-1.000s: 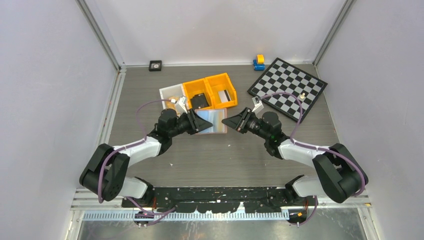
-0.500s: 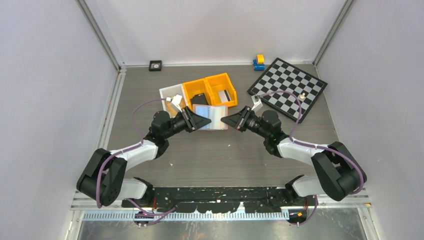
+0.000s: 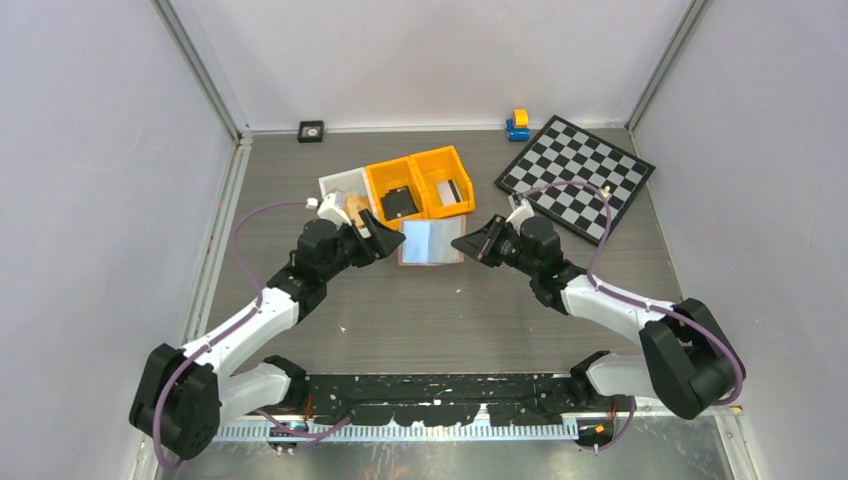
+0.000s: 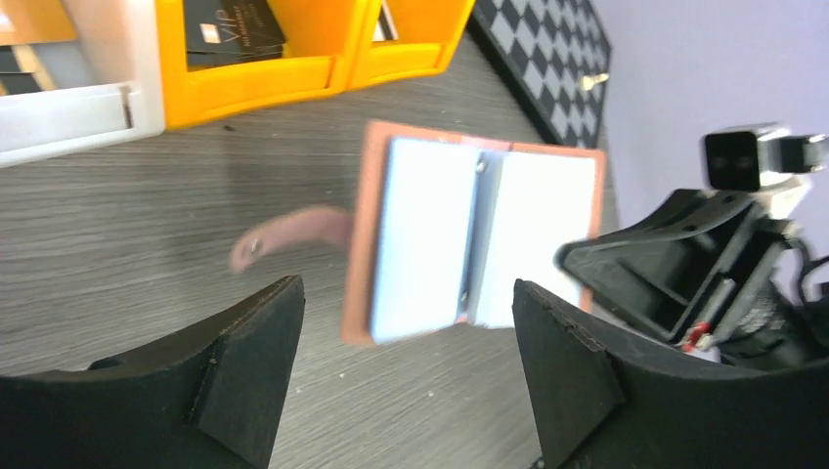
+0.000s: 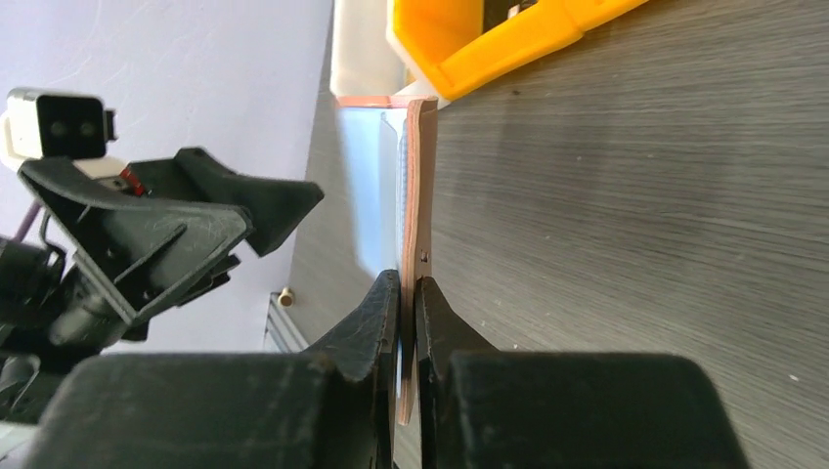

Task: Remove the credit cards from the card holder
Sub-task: Remove the credit card from the card holder.

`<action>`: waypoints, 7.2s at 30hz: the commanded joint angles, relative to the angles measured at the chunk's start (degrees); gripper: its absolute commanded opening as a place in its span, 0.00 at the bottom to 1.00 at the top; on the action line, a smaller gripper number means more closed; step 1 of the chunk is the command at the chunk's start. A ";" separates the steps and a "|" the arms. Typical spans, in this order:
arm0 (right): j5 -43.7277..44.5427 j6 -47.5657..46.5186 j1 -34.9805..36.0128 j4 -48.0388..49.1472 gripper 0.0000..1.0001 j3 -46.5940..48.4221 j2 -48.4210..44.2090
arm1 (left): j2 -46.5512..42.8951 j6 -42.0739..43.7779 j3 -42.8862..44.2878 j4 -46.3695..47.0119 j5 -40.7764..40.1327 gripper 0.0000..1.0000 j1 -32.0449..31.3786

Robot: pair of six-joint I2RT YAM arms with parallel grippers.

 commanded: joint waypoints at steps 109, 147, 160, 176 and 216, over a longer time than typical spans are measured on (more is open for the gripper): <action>-4.51 8.46 -2.50 21.57 0.00 -4.87 -1.78 | 5.71 -8.39 -8.12 30.96 8.71 0.56 0.98; -9.44 10.18 -3.30 26.95 0.07 -3.92 3.03 | 19.09 -13.21 -4.96 44.13 19.97 0.12 1.78; -7.58 10.33 -3.27 29.00 0.28 -5.78 2.50 | 10.62 -8.89 -6.71 33.88 12.95 0.00 1.78; -9.68 10.00 -3.22 25.87 0.03 -3.27 4.73 | 13.70 -9.17 -4.75 34.35 16.31 0.00 1.78; -8.25 1.94 1.14 5.71 0.40 5.51 9.40 | 13.17 -4.68 -2.55 29.64 16.31 0.00 -0.14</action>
